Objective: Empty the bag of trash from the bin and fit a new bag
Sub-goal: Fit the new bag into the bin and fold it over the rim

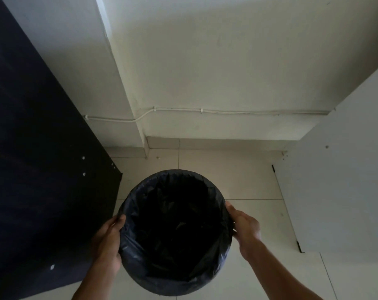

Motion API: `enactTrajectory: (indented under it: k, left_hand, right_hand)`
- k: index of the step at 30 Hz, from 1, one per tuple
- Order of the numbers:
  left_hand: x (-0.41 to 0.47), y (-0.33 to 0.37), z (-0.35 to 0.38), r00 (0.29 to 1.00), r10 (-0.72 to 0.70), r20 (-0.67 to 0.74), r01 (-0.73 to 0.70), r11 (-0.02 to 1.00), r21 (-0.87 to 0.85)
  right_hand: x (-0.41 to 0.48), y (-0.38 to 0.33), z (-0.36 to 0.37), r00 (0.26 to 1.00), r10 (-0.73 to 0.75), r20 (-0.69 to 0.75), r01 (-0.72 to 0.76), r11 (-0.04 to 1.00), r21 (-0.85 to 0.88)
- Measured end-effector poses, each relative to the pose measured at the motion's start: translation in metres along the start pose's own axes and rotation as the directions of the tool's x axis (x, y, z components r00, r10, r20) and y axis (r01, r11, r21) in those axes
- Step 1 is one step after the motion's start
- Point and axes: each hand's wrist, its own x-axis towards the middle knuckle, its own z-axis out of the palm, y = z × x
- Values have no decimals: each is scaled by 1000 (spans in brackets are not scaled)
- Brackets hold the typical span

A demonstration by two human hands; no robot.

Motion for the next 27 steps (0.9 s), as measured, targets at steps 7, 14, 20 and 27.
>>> enactTrajectory:
  k: [7,14,20,27]
  left_hand:
    - [10,10,0,1000,-16,-1,16,997,69]
    - [6,17,4,999,52,1,-51,992,119]
    - [6,28,14,995,97,-21,-89,967,238]
    - [10,28,26,978,185,-93,-169,973,157]
  right_hand:
    - [6,5,4,999,34,22,-36,997,71]
    - [4,10,6,998,69,4,-69,997,32]
    - [9,4,7,999,42,-8,-42,999,1]
    - [25,2,10,997,-77,-16,77,997,-24]
